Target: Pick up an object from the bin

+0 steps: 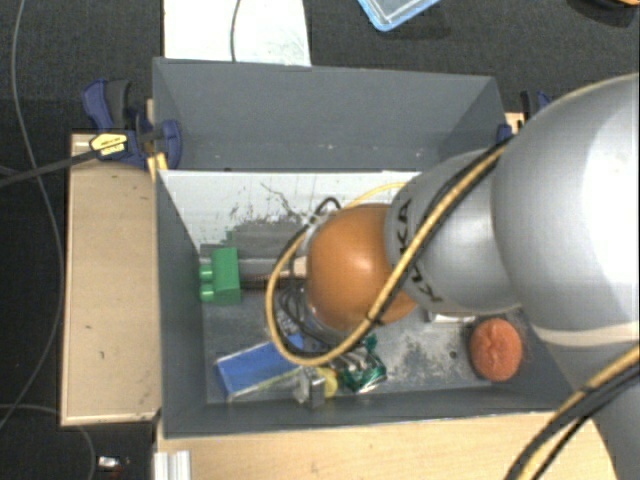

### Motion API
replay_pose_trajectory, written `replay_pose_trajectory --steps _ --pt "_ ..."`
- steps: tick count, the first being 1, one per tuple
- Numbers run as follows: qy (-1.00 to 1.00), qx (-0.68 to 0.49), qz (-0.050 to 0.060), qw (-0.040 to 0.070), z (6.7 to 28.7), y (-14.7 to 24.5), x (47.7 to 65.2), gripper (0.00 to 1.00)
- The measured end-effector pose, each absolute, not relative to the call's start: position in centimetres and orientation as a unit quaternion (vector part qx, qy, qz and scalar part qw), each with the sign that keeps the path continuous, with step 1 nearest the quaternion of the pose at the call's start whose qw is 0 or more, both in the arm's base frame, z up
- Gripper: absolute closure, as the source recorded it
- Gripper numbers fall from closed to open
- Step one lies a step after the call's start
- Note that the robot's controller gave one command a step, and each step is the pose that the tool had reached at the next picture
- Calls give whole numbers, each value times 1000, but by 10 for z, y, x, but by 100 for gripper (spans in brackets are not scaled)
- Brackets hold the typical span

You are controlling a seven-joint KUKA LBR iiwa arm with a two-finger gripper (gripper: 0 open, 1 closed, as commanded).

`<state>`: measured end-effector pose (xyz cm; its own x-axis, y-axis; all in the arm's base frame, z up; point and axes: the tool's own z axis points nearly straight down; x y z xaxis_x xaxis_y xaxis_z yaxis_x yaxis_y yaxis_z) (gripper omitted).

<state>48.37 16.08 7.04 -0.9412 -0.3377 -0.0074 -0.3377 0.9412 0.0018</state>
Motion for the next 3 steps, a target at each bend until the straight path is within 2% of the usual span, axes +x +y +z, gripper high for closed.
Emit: replay_pose_trajectory --steps 1,2,3 --pt "979 -205 2 4 70 149 487 0" --pt "985 -170 3 7 95 145 490 100" --pt "985 -170 3 7 95 145 490 100"
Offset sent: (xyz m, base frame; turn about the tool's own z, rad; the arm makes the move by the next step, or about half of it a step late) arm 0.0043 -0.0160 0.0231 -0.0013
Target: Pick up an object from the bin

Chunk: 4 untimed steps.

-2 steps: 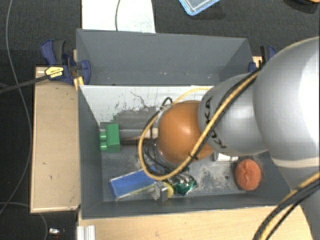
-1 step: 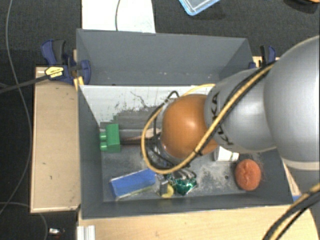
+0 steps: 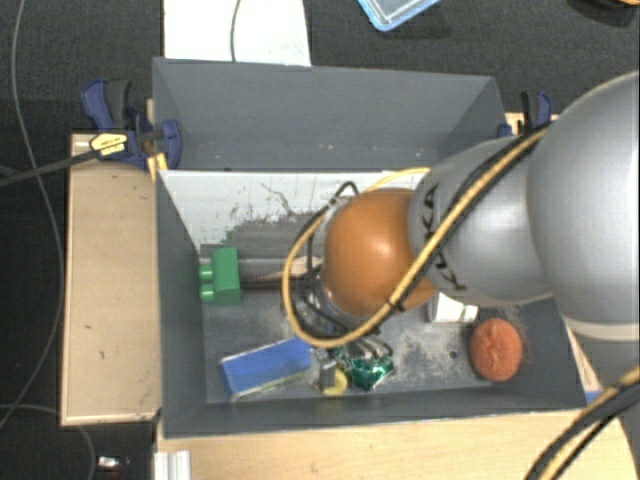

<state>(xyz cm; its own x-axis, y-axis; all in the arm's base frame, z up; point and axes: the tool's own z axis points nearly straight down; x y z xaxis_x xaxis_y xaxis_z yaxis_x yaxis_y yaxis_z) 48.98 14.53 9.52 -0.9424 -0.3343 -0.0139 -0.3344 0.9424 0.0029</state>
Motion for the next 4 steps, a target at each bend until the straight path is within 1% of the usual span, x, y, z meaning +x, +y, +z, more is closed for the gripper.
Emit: replay_pose_trajectory --steps 1,2,3,4 --pt "986 -166 3 6 95 145 490 100" --pt "990 -139 -5 1 105 190 488 100" --pt "994 -112 0 5 90 188 485 100" --pt "989 -150 -9 -1 116 184 480 100"
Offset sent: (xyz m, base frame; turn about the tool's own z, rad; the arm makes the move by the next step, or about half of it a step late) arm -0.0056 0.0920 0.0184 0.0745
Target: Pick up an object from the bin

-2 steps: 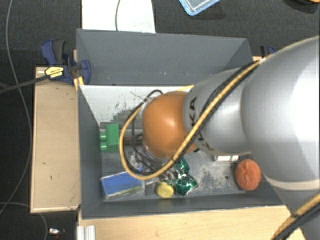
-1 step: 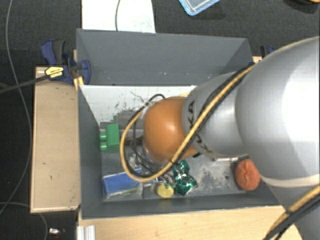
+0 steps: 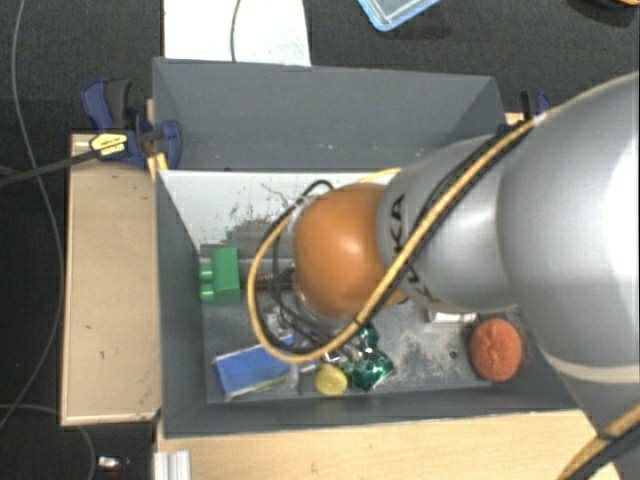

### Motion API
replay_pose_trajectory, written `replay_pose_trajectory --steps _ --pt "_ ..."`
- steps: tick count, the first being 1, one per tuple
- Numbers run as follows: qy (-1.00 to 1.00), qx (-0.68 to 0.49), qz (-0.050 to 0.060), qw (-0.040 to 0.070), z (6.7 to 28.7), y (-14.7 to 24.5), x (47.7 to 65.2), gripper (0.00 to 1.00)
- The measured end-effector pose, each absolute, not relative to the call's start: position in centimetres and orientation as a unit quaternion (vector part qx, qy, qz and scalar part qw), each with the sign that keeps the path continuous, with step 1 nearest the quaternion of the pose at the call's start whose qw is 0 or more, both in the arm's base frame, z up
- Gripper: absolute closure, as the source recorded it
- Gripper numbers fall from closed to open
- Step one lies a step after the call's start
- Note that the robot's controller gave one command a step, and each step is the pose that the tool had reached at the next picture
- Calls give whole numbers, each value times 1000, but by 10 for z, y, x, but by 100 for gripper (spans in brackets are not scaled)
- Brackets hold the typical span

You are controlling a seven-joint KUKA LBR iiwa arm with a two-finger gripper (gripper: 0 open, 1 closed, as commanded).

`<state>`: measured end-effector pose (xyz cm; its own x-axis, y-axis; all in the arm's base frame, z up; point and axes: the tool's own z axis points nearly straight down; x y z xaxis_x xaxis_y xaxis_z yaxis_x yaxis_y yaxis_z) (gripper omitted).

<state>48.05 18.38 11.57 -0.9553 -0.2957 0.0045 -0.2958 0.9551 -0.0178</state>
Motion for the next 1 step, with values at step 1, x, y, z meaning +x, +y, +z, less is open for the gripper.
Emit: replay_pose_trajectory --steps 1 --pt "-995 101 2 -4 131 157 480 100"
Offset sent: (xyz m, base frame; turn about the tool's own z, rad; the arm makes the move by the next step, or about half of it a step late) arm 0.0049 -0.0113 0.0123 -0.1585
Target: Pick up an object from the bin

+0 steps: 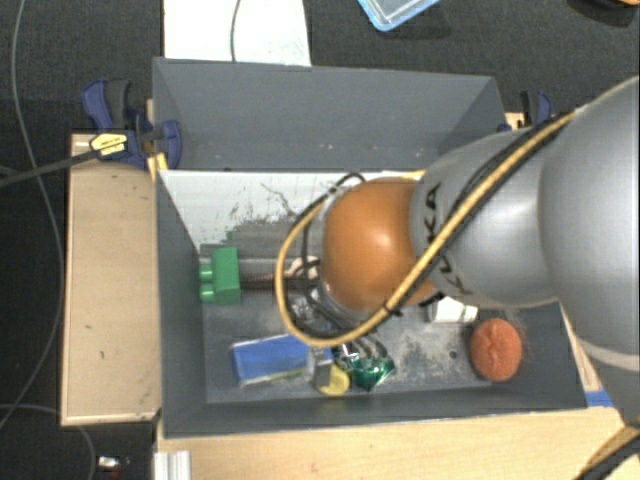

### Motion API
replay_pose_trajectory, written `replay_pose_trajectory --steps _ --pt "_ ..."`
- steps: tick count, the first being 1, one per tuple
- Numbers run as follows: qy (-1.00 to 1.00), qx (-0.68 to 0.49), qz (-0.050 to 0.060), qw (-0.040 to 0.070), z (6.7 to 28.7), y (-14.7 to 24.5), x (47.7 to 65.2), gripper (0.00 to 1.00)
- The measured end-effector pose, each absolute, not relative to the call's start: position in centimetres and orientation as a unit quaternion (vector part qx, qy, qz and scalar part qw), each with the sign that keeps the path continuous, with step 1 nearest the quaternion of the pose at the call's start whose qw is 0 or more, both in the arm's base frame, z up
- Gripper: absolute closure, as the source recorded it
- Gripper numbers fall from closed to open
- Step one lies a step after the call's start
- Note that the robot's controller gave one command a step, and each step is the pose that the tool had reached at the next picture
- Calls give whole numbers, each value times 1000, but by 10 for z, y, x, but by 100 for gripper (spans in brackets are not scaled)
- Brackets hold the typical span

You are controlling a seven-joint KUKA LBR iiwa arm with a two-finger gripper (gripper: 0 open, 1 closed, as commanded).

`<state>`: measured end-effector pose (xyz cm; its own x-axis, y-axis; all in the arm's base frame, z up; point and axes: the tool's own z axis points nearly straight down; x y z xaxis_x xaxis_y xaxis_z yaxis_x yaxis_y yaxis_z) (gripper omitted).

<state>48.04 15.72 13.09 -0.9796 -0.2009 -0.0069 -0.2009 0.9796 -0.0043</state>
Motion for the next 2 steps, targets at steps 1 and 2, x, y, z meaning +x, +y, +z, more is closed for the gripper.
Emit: replay_pose_trajectory --steps 1,2 --pt "978 -206 -4 3 129 168 484 100" --pt "992 -123 -3 4 119 160 486 100"
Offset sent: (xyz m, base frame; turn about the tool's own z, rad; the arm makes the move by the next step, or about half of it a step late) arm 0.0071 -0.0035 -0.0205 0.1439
